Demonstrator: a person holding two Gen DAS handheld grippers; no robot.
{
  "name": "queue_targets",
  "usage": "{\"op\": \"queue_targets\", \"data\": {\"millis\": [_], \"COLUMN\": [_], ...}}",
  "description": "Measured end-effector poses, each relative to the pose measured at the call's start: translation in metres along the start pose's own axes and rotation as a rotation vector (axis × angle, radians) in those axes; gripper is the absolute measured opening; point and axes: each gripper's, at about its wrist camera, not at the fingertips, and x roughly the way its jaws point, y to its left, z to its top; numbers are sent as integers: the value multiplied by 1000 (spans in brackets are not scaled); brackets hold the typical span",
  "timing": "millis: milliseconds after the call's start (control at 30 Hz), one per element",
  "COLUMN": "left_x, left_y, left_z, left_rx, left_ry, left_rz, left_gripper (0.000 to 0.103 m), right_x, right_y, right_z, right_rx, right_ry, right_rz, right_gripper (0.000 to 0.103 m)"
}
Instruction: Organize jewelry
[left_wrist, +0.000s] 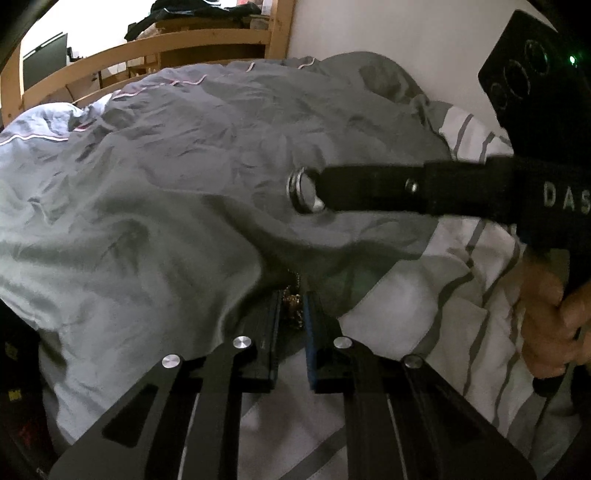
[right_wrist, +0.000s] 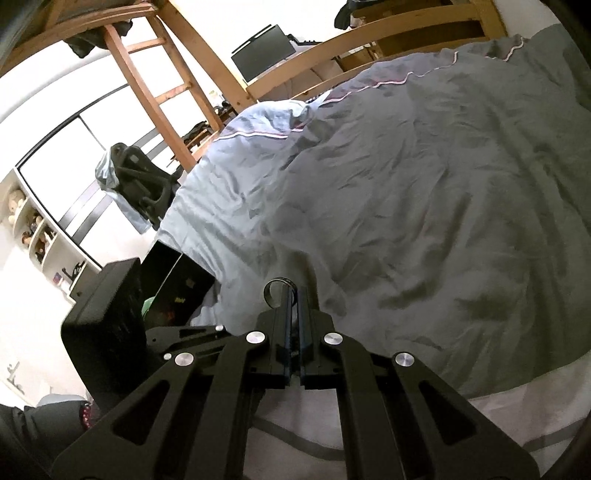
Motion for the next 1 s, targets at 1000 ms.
{"op": "queue_targets", "data": {"millis": [1000], "left_x": [-98], "left_y": [23], "left_z": [22], "left_rx": [-152], "left_ry": [-115], "left_rz": [136], "left_gripper": [1], "right_x": [-14], "right_y": [30], "right_z": [8], "right_rx": [-29], "right_ry": [-56], "right_rz": [2], "right_gripper": [3]}}
